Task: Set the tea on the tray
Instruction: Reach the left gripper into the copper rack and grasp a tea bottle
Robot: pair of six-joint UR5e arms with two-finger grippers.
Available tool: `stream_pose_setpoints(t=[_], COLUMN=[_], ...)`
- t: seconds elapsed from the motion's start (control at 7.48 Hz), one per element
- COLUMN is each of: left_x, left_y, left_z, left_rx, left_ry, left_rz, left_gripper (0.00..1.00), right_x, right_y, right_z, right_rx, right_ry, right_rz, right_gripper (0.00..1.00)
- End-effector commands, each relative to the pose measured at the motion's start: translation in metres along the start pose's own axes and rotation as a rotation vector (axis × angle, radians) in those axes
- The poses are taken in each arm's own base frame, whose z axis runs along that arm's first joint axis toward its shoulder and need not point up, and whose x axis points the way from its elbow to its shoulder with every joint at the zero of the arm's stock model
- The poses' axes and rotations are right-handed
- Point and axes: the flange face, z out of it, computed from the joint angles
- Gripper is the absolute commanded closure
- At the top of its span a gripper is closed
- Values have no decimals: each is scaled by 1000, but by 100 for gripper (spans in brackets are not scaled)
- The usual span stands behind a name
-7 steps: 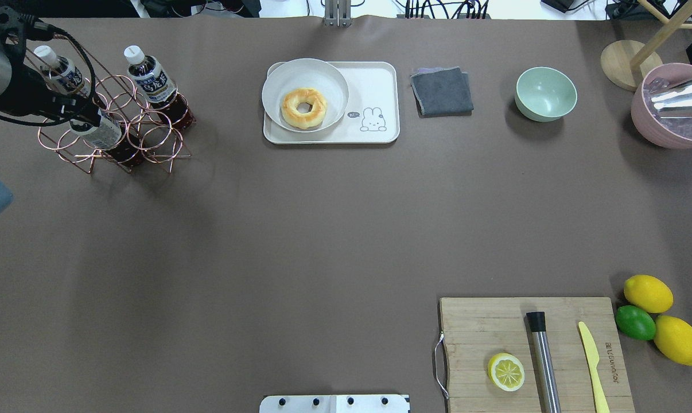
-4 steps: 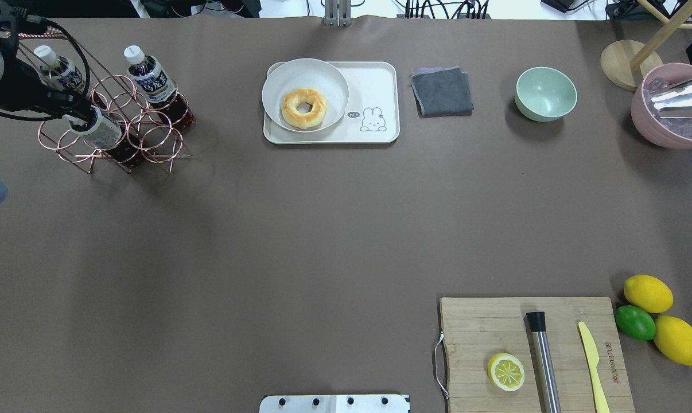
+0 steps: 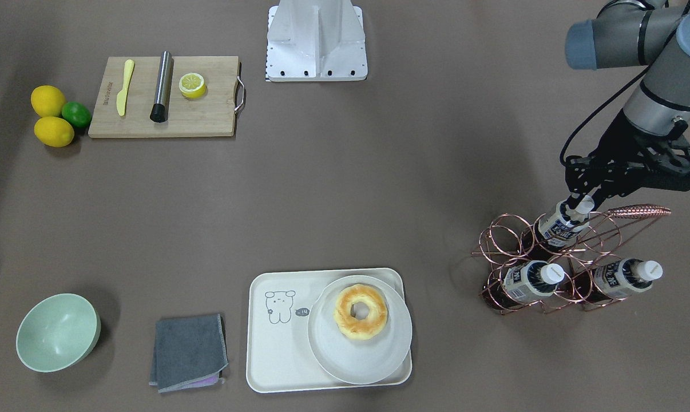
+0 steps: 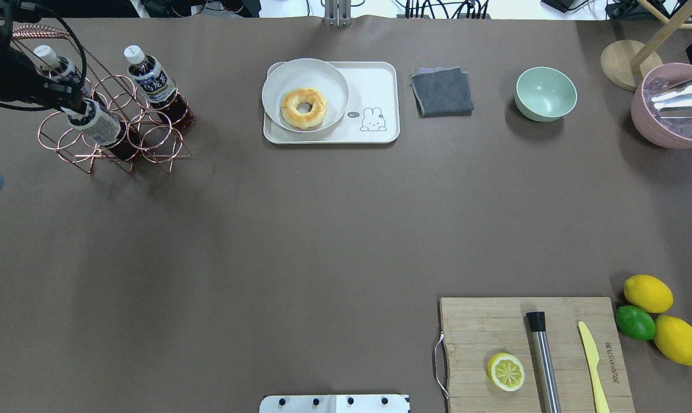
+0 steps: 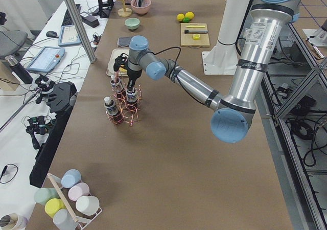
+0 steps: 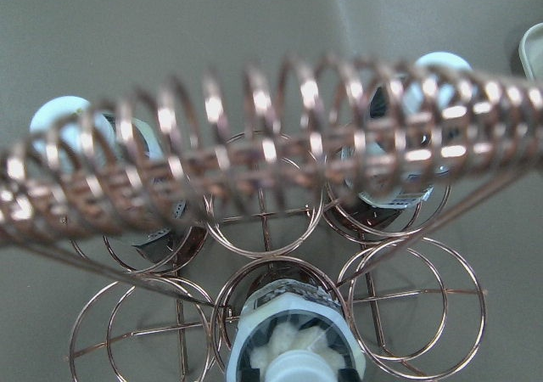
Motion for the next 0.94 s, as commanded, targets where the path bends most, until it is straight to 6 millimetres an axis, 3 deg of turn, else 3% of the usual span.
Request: stream_pose_setpoints(t=[0.0,0.27,0.4,0.67,0.8], left_x=[-1,4,21,82,130], left_y=[-15,-15,-9,23,41], left_z=[-70,-141,-160,-173,-171], left_rx=[28,28,17,12,-16], left_ry=[38,7,2,77,137], left_rz=[-46,-50,-64,-94,-118], left_gripper=[100,100,100,100,100], right_x=[1,1,1,1,1], right_y=[2,2,2,2,2], right_z=[1,1,1,1,2], right_rx=[-1,-1,-1,-2,-3], right_ry=[-1,-2,-4,-4,-5], right_rz=[4,5,5,6,5], right_gripper=[0,0,0,0,0])
